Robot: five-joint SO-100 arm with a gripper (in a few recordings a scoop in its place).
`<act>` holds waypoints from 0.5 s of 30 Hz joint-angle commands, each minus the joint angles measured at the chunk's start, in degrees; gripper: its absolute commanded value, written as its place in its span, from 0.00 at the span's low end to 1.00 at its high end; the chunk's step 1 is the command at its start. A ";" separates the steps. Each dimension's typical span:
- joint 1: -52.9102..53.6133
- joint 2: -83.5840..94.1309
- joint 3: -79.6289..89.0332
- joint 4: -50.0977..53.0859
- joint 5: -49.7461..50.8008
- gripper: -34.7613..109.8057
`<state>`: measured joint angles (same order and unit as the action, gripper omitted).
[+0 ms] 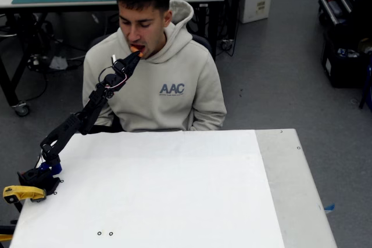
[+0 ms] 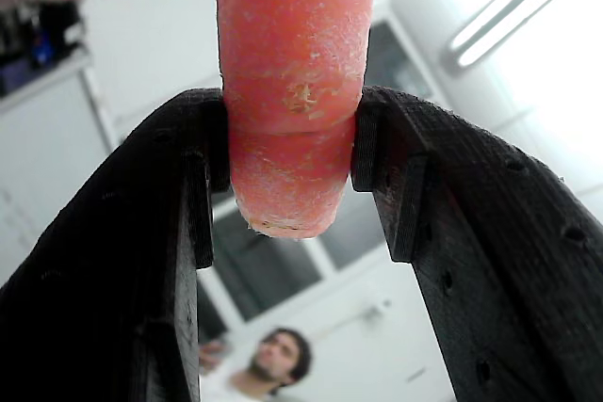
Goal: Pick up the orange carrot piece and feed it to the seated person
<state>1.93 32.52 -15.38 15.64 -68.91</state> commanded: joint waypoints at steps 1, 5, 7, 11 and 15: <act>0.09 3.08 -3.78 -0.79 -0.62 0.22; 0.09 2.99 -3.78 -0.70 -0.62 0.22; 0.09 2.99 -3.78 -0.70 -0.62 0.22; 0.09 2.99 -3.78 -0.70 -0.62 0.22; 0.09 2.99 -3.78 -1.32 -0.62 0.22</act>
<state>2.29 32.43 -15.38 15.64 -68.73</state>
